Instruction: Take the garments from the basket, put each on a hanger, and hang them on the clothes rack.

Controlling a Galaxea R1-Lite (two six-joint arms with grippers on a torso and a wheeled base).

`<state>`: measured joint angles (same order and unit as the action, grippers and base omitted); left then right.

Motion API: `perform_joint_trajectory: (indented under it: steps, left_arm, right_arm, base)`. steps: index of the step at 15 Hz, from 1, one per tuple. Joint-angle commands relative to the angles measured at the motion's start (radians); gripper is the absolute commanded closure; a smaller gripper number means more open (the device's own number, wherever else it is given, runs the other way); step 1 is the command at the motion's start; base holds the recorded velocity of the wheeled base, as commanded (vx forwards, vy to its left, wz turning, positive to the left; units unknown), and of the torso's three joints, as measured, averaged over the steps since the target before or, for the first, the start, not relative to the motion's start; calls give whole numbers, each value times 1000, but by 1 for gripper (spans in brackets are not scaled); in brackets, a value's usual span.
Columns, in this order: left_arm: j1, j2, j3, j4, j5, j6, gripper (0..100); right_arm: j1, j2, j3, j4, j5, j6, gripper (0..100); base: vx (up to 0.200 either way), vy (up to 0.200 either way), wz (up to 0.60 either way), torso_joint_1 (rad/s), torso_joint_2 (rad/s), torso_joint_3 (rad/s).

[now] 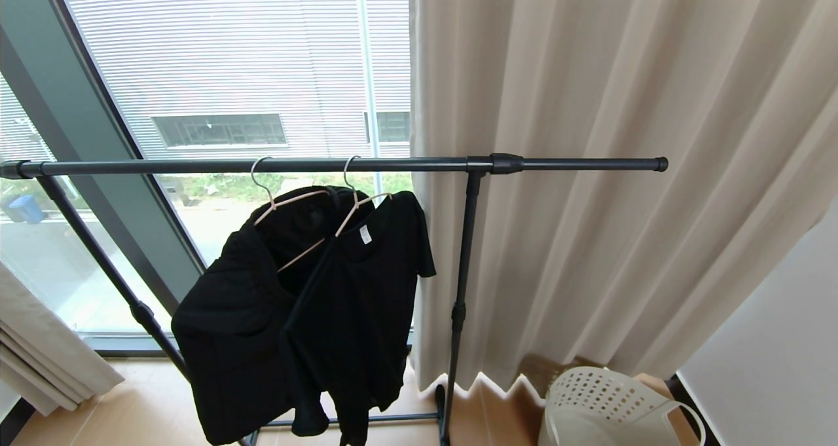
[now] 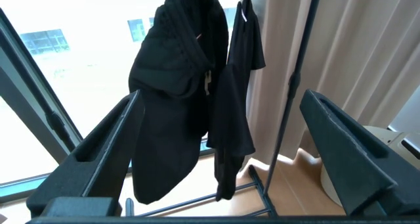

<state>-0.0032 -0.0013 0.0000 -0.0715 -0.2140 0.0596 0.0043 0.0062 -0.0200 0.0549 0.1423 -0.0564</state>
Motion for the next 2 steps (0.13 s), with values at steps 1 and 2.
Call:
perform_joint_trajectory:
  steps: [1, 2]
  left_arm:
    - [0, 1, 0, -1, 1, 0, 0]
    - [0, 1, 0, -1, -1, 0, 0]
  right_arm:
    - [0, 1, 0, 0, 0, -2, 0]
    - [0, 1, 0, 0, 0, -3, 0]
  base:
    - [0, 0, 0, 0, 0, 0]
    - [0, 0, 0, 0, 0, 0]
